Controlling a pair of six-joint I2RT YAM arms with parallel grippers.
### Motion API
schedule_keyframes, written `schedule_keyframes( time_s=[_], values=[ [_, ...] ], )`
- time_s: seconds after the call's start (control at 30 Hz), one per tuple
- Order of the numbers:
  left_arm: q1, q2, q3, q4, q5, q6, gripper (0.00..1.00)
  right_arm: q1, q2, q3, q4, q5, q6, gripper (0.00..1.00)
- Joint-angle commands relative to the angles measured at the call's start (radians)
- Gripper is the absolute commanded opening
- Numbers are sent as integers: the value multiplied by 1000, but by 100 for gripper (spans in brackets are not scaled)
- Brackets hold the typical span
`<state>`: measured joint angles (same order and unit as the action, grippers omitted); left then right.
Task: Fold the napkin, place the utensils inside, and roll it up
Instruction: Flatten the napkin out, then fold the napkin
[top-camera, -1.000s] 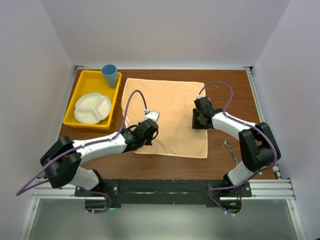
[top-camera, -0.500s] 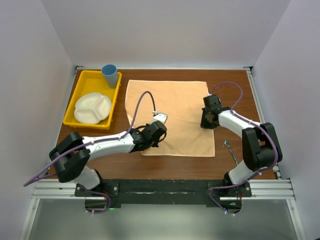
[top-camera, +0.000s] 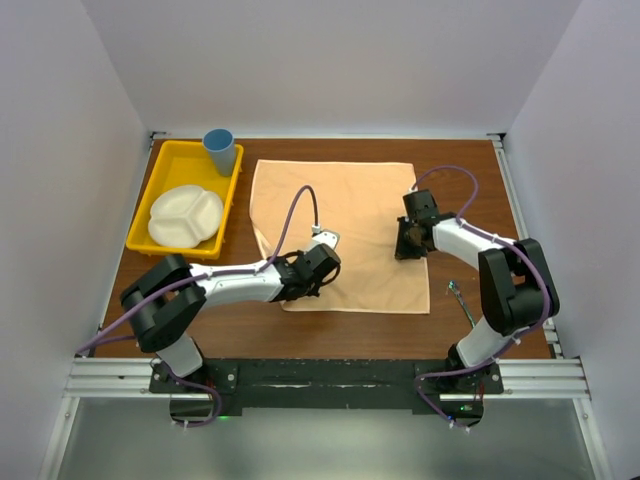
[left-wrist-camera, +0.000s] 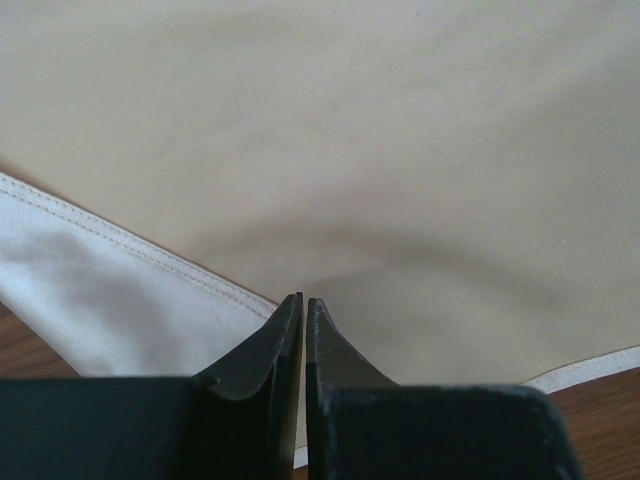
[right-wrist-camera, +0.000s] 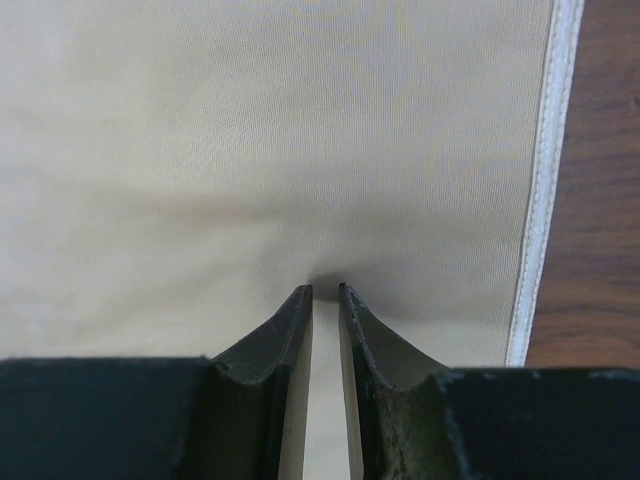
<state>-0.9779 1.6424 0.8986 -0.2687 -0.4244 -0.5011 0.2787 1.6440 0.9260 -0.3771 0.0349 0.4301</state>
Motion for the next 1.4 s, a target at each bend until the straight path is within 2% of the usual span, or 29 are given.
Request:
schedule_keyframes(
  time_s=[0.0,0.13,0.23,0.3,0.33,0.37,0.43,0.47,0.5,0.57,0.6,0.67,0.7,0.8,0.9,1.07,1.2,1.37],
  values=[
    [-2,2,-15,10,-39,-20,8,-15,31,19,14,22,16,21],
    [11,-9,-44,-9,-39,-65,1,-30,39,22,7,22,12,20],
    [25,-49,-79,-30,-46,-106,0,-42,42,25,3,40,2,21],
    [34,-97,-104,-82,-69,-154,0,-52,45,27,-2,60,-7,21],
    [53,-119,-109,-119,-126,-183,0,-62,46,28,-5,65,-10,21],
    [64,-145,-115,-213,-160,-264,0,-67,48,33,-8,72,-19,21],
    [106,-257,-124,-326,-245,-399,0,-81,51,39,-28,121,-25,21],
    [116,-307,-131,-386,-257,-418,0,-82,48,51,-37,141,-36,21],
    [123,-413,-138,-397,-267,-428,0,-81,34,56,-42,158,-40,21],
    [123,-516,-165,-362,-238,-403,0,-61,8,63,-39,140,-68,22],
    [125,-597,-171,-343,-205,-383,0,-17,-4,74,-46,138,-71,23],
    [127,-651,-168,-336,-197,-353,3,58,-44,118,-86,163,-97,28],
    [130,-688,-162,-345,-197,-343,4,153,-59,134,-100,171,-106,42],
    [131,-723,-69,-467,-316,-382,9,331,-108,184,-106,111,-119,60],
    [131,-791,-38,-533,-407,-422,10,485,-107,204,-38,-24,-135,69],
    [131,-984,-44,-517,-464,-415,13,675,54,310,-36,-85,-177,71],
    [133,-1075,-47,-475,-458,-366,18,740,131,375,3,-107,-192,72],
    [133,-1083,-21,-538,-452,-379,18,777,200,435,32,-167,-191,74]
  ],
)
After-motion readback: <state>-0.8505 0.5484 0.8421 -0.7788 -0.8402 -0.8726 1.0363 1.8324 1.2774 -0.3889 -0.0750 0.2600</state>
